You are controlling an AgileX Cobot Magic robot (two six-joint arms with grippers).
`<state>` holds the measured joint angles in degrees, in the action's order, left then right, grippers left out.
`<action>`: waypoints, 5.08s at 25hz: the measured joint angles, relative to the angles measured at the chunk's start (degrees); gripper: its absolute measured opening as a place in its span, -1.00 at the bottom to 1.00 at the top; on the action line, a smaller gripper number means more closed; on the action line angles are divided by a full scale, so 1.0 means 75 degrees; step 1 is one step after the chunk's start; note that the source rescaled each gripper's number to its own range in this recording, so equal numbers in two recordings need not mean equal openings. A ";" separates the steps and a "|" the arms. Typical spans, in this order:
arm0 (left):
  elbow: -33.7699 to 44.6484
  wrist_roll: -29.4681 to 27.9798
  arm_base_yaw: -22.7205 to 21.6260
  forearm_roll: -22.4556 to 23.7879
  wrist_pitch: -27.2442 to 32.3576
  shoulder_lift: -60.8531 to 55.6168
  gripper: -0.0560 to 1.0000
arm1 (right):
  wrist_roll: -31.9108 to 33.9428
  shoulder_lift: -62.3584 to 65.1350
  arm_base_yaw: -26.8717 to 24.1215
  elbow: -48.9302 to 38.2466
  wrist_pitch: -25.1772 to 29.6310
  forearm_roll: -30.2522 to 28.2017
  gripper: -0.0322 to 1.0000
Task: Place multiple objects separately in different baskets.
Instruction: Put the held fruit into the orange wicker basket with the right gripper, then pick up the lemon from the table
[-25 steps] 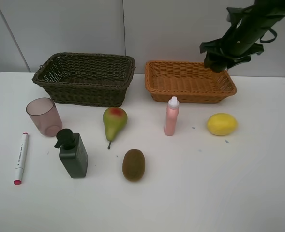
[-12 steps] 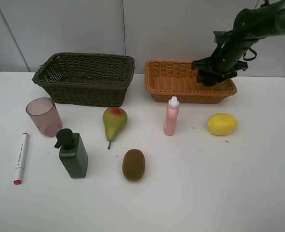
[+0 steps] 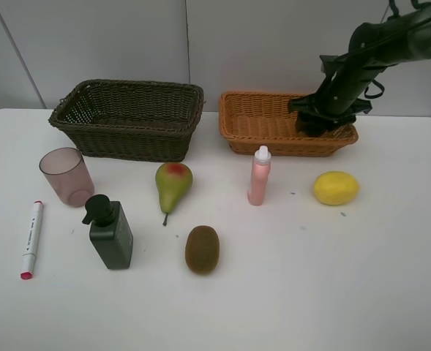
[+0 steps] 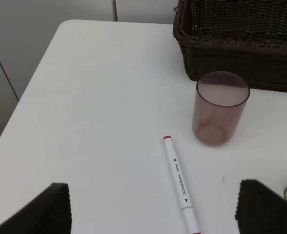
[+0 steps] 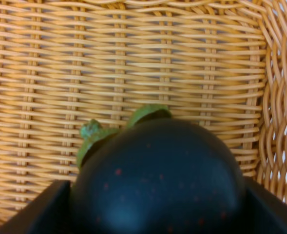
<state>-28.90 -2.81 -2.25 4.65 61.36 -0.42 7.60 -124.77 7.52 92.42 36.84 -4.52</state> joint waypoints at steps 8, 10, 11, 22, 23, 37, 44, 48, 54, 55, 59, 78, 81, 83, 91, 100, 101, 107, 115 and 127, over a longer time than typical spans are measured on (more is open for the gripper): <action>0.0000 0.0000 0.0000 0.0000 0.0000 0.0000 0.79 | -0.0090 0.0000 0.0000 0.0000 -0.0007 -0.0025 0.75; 0.0000 0.0000 0.0000 0.0000 0.0000 0.0000 0.79 | -0.0117 0.0000 0.0000 0.0000 -0.0015 -0.0032 0.91; 0.0000 0.0000 0.0000 0.0000 0.0000 0.0000 0.79 | -0.0124 0.0000 0.0000 0.0000 -0.0015 -0.0032 0.95; 0.0000 0.0000 0.0000 0.0000 0.0000 0.0000 0.79 | -0.0123 0.0260 0.0000 0.0000 0.0269 -0.0040 1.00; 0.0000 0.0000 0.0000 0.0000 0.0000 0.0000 0.79 | -0.0123 0.0394 0.0000 0.0000 0.0389 -0.0040 1.00; 0.0000 0.0000 0.0000 0.0000 0.0000 0.0000 0.79 | -0.0096 0.2260 0.0007 0.0060 0.3525 0.0017 1.00; 0.0000 0.0000 0.0000 0.0000 0.0000 0.0000 0.79 | 0.0069 0.2252 0.0079 -0.0195 0.4323 0.0168 1.00; 0.0000 0.0000 0.0000 0.0000 0.0000 0.0000 0.79 | 0.0187 0.2252 0.0095 -0.0985 0.4001 0.0221 1.00; 0.0000 0.0000 0.0000 0.0000 0.0000 0.0000 0.79 | 0.0195 0.2252 0.0095 -0.2310 0.2618 0.0550 1.00; 0.0000 0.0000 0.0000 0.0000 0.0000 0.0000 0.79 | 0.0195 0.2252 0.0095 -0.2502 0.2384 0.0557 1.00; 0.0000 0.0000 0.0000 0.0000 0.0000 0.0000 0.79 | 0.0195 0.2252 0.0095 -0.3030 0.1779 0.0555 1.00; 0.0000 0.0000 0.0000 0.0000 0.0000 0.0000 0.79 | 0.0195 0.1570 0.0095 -0.3259 0.1038 0.0555 1.00; 0.0000 0.0000 0.0000 0.0000 0.0000 0.0000 0.79 | 0.0195 0.1425 0.0095 -0.3270 0.0968 0.0555 1.00; 0.0000 0.0000 0.0000 0.0000 0.0000 0.0000 0.79 | 0.0195 0.1373 0.0095 -0.3280 0.0920 0.0555 1.00; 0.0000 0.0000 0.0000 0.0000 0.0000 0.0000 0.79 | 0.0195 0.1362 0.0095 -0.3280 0.0857 0.0555 1.00; 0.0000 0.0000 0.0000 0.0000 0.0000 0.0000 0.79 | 0.0195 0.1362 0.0095 -0.3280 0.1136 0.0540 1.00; 0.0000 0.0000 0.0000 0.0000 0.0000 0.0000 0.79 | 0.0195 0.1362 0.0095 -0.3280 0.1136 0.0529 1.00; 0.0000 0.0000 0.0000 0.0000 0.0000 0.0000 0.79 | 0.0195 0.1362 -0.0001 -0.3280 0.1474 0.0282 0.99; 0.0000 0.0000 0.0000 0.0000 0.0000 0.0000 0.79 | 0.0195 0.1873 -0.0001 -0.3280 0.2056 0.0064 0.99; 0.0000 0.0000 0.0000 0.0000 0.0000 0.0000 0.79 | 0.0195 0.2319 0.0049 -0.3640 0.2778 0.0196 0.99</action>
<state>-28.90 -2.81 -2.25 4.65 61.36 -0.42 9.06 -107.37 7.88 65.12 57.67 -3.05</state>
